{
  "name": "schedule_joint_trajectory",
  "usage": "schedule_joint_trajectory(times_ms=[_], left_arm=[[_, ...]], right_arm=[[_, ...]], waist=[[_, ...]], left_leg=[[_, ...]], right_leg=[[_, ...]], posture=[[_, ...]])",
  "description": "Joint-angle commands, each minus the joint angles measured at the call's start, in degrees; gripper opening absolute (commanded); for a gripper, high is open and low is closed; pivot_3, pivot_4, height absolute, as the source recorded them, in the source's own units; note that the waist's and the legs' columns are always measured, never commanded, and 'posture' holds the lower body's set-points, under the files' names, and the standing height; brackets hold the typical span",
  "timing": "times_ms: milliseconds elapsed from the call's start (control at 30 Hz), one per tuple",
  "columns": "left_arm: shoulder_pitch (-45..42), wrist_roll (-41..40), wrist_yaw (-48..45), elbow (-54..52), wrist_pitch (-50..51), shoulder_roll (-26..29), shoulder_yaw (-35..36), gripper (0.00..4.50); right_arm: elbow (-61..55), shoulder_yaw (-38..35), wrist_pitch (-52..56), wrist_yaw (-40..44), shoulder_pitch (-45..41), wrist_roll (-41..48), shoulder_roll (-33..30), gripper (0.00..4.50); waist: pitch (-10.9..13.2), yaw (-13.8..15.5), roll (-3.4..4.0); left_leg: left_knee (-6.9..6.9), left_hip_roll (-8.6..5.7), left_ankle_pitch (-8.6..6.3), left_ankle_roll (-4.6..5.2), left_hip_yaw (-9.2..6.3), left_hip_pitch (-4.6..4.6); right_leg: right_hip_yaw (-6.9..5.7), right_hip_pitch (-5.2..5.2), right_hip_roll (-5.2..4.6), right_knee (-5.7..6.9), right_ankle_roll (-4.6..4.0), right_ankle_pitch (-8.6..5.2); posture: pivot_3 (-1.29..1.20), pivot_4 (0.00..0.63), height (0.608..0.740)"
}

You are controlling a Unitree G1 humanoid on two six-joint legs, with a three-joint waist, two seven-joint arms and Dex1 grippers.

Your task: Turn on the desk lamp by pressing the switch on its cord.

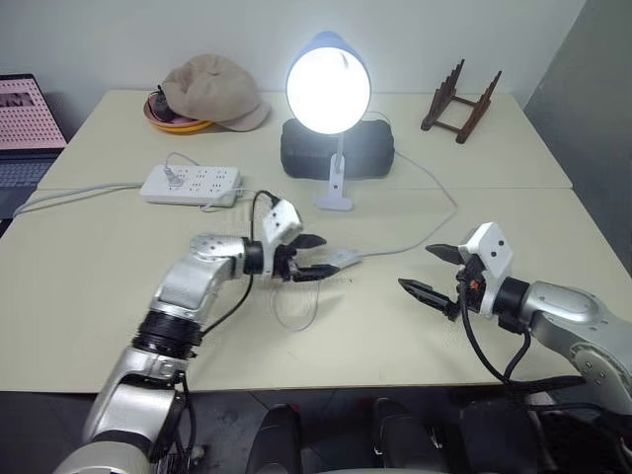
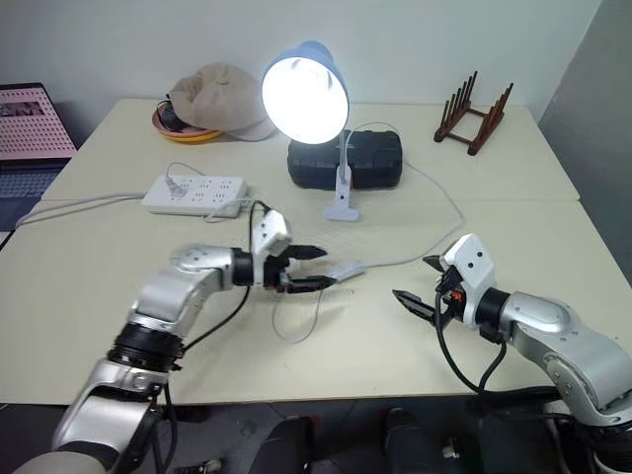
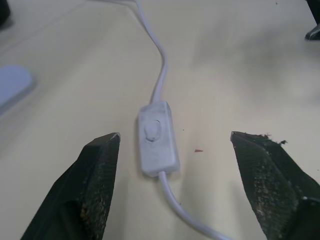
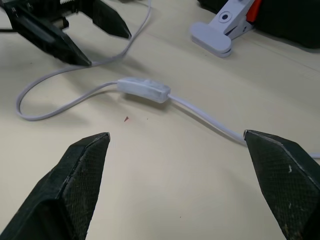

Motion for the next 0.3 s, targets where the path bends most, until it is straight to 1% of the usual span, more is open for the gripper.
schedule_joint_trajectory(times_ms=[33,100,167,233,267,300], left_arm=[[5.5,-2.1,2.2,-8.0,4.1,9.0,10.9,4.43],[9.3,-1.6,3.9,-10.7,5.6,12.4,13.9,4.43],[13.3,-3.0,3.9,-12.9,7.1,15.0,17.3,4.43],[14.6,-3.8,5.4,-15.3,9.0,15.4,17.7,4.43],[16.9,-4.1,5.2,-16.1,9.5,16.7,20.0,4.43],[19.4,-4.9,4.9,-16.7,10.5,17.7,23.2,4.43]], right_arm=[[2.8,-2.5,-0.7,11.1,-3.8,0.7,-5.1,4.50],[5.3,-2.9,-1.2,15.8,-4.5,0.4,-7.4,4.50],[7.7,-2.9,-1.2,18.7,-5.4,-0.1,-8.7,4.50],[11.1,-3.3,-2.6,21.5,-6.3,-1.2,-9.2,4.50],[12.4,-2.8,-2.1,22.0,-7.9,-1.5,-9.0,4.50],[13.9,-1.9,-1.6,22.1,-9.9,-2.4,-8.3,4.50]], waist=[[0.0,-0.5,0.02],[0.0,-0.8,0.02],[0.0,-0.9,0.00],[0.0,-0.6,-0.04],[0.0,0.0,-0.05],[0.0,0.0,-0.05]], left_leg=[[0.02,0.00,0.00,0.00,0.02,0.01],[-0.01,0.02,0.00,0.00,0.04,0.02],[-0.04,0.03,0.00,0.00,0.02,0.03],[-0.02,0.02,0.00,0.00,0.03,0.03],[-0.01,0.01,0.00,0.00,0.02,0.03],[0.04,0.00,0.00,0.00,0.02,0.02]], right_leg=[[0.01,-0.02,0.00,0.00,0.00,0.00],[0.03,-0.01,-0.01,0.00,-0.01,-0.01],[-0.02,0.00,-0.02,-0.03,-0.03,-0.02],[-0.03,0.01,-0.05,-0.02,-0.05,-0.03],[-0.05,0.01,-0.05,-0.02,-0.06,-0.04],[-0.05,0.01,-0.06,-0.02,-0.25,-0.15]], posture=[[0.00,0.150,0.740],[0.00,0.150,0.740],[0.00,0.150,0.740],[0.00,0.150,0.740],[0.00,0.150,0.740],[0.00,0.150,0.740]])
